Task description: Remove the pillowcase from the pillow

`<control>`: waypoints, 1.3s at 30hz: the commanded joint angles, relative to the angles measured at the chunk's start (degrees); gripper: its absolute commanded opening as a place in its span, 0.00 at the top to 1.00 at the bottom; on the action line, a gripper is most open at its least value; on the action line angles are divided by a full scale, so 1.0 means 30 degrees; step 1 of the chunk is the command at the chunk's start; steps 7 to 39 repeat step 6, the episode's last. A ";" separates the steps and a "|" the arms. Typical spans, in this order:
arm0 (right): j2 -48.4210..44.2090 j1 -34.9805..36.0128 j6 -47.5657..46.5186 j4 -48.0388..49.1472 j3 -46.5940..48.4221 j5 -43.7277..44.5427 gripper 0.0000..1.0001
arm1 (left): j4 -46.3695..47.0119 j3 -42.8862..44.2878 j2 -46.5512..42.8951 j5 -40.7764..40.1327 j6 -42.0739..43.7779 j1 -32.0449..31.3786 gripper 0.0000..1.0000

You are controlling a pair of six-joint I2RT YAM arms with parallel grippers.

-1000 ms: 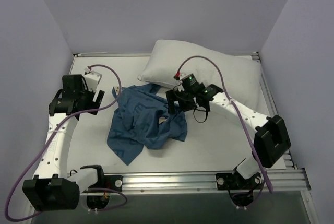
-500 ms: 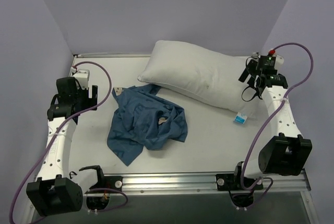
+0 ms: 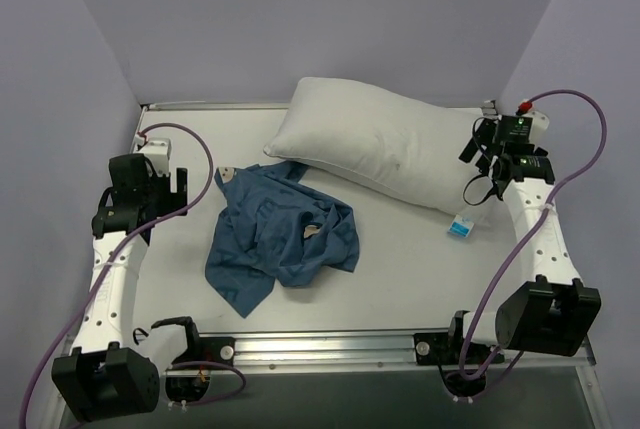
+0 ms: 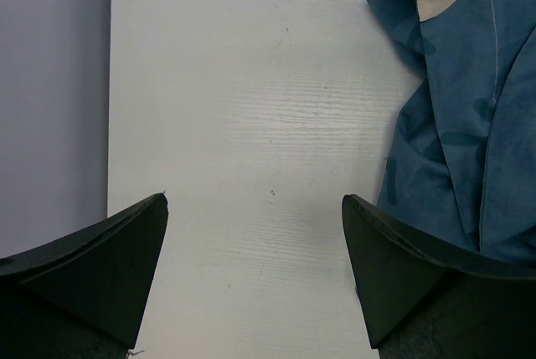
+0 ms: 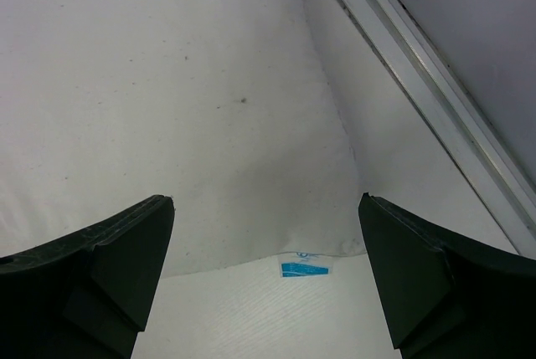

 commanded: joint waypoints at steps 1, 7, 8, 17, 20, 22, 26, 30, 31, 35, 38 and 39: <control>-0.0874 0.0049 -0.0229 0.0738 -0.0350 -0.0694 0.00 | 0.0314 0.0044 -0.0542 0.0246 -0.0201 0.0125 0.06; -0.1254 0.0049 -0.0376 0.0974 -0.0614 -0.1222 0.00 | 0.0138 0.0104 -0.0718 0.0480 -0.0141 0.0125 0.06; -0.1254 0.0049 -0.0376 0.0974 -0.0614 -0.1222 0.00 | 0.0138 0.0104 -0.0718 0.0480 -0.0141 0.0125 0.06; -0.1254 0.0049 -0.0376 0.0974 -0.0614 -0.1222 0.00 | 0.0138 0.0104 -0.0718 0.0480 -0.0141 0.0125 0.06; -0.1254 0.0049 -0.0376 0.0974 -0.0614 -0.1222 0.00 | 0.0138 0.0104 -0.0718 0.0480 -0.0141 0.0125 0.06; -0.1254 0.0049 -0.0376 0.0974 -0.0614 -0.1222 0.00 | 0.0138 0.0104 -0.0718 0.0480 -0.0141 0.0125 0.06; -0.1254 0.0049 -0.0376 0.0974 -0.0614 -0.1222 0.00 | 0.0138 0.0104 -0.0718 0.0480 -0.0141 0.0125 0.06; -0.1254 0.0049 -0.0376 0.0974 -0.0614 -0.1222 0.00 | 0.0138 0.0104 -0.0718 0.0480 -0.0141 0.0125 0.06; -0.1254 0.0049 -0.0376 0.0974 -0.0614 -0.1222 0.00 | 0.0138 0.0104 -0.0718 0.0480 -0.0141 0.0125 0.06; -0.1254 0.0049 -0.0376 0.0974 -0.0614 -0.1222 0.00 | 0.0138 0.0104 -0.0718 0.0480 -0.0141 0.0125 0.06; -0.1254 0.0049 -0.0376 0.0974 -0.0614 -0.1222 0.00 | 0.0138 0.0104 -0.0718 0.0480 -0.0141 0.0125 0.06; -0.1254 0.0049 -0.0376 0.0974 -0.0614 -0.1222 0.00 | 0.0138 0.0104 -0.0718 0.0480 -0.0141 0.0125 0.06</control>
